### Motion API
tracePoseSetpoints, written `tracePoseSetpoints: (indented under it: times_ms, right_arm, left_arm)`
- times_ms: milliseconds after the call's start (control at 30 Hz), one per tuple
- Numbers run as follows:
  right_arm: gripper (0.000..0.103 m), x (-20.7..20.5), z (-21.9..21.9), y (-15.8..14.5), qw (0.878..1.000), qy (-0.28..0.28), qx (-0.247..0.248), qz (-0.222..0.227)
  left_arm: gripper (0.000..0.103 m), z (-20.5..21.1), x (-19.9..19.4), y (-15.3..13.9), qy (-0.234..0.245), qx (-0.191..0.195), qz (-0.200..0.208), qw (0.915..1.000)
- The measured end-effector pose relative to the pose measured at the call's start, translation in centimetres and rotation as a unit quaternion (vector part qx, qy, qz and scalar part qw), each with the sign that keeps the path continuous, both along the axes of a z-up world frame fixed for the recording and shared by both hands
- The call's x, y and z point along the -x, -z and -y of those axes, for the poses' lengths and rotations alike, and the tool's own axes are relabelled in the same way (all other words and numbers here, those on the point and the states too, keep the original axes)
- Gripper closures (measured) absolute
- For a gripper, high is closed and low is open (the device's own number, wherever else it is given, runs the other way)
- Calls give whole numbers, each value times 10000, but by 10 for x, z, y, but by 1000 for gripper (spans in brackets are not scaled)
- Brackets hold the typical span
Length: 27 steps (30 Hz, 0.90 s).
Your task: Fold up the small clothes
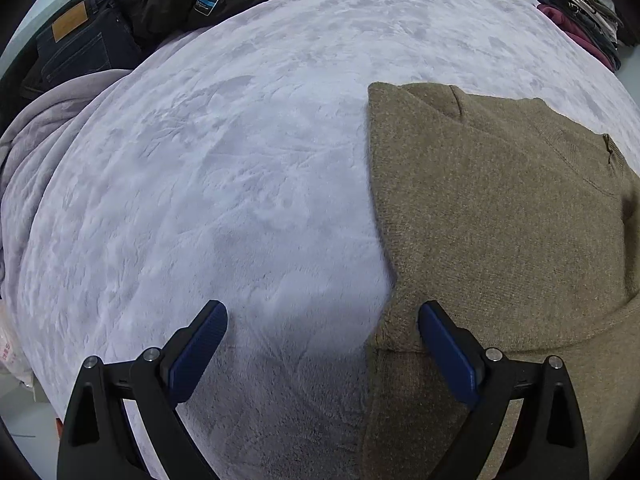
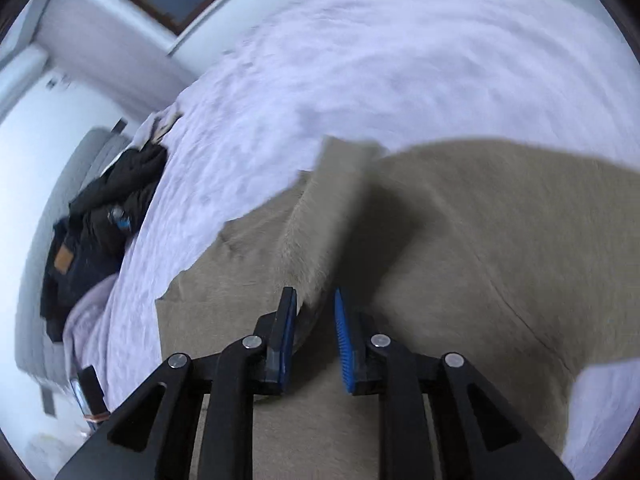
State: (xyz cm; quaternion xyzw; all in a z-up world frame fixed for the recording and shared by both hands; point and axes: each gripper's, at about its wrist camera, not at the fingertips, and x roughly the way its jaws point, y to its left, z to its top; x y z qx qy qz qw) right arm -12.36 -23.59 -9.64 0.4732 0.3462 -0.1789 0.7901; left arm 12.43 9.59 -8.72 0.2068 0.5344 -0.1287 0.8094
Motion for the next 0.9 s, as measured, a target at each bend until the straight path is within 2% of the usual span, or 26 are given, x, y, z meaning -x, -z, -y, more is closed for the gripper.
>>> tracePoseSetpoints:
  times_ms: [100, 133, 167, 233, 333, 433, 467, 500, 533, 667, 733, 800, 833, 900]
  right_arm:
    - [63, 35, 10, 21, 9980, 379, -466, -188]
    - [54, 46, 10, 23, 9974, 411, -556, -201]
    - [47, 55, 10, 23, 9970, 419, -618, -178]
    - [41, 62, 10, 22, 9964, 404, -742, -23]
    - [32, 48, 15, 24, 9931, 270, -1079, 365]
    - [32, 12, 23, 37, 9912, 250, -1278, 255]
    - [39, 1, 25, 42, 9909, 263, -1309, 142]
    - [55, -9, 28, 46, 9904, 282, -1354, 77]
    - [96, -13, 29, 46, 9897, 320, -1392, 62]
    - [95, 5, 25, 29, 9926, 543, -1083, -65]
    - [94, 24, 19, 28, 9924, 666, -825, -618]
    - [83, 39, 13, 35, 9889, 623, -771, -1107]
    - [82, 46, 7, 33, 9874, 526, -602, -1367]
    - [77, 47, -3, 16, 9880, 262, -94, -1518]
  left_arm:
    - [6, 2, -2, -7, 78, -3, -44, 10000]
    - [6, 2, -4, -11, 116, 50, -61, 9999]
    - [6, 2, -8, -16, 146, 138, -70, 9998]
    - [6, 4, -18, -24, 233, 370, -160, 9989]
    - [6, 17, -40, -29, 383, 719, -477, 9955]
    - [6, 35, -51, -30, 460, 778, -480, 9947]
    - [6, 39, -51, -29, 467, 709, -416, 9955]
    - [6, 42, -51, -28, 466, 640, -379, 9961]
    - [6, 43, -50, -26, 456, 579, -351, 9967]
    - [6, 35, -39, -20, 446, 361, -175, 9982]
    - [6, 28, -41, -14, 405, 279, -217, 9986]
    - [6, 20, -40, -12, 354, 251, -260, 9987]
    - [6, 15, -40, -13, 333, 265, -251, 9988]
    - [6, 7, -37, -17, 319, 326, -221, 9987]
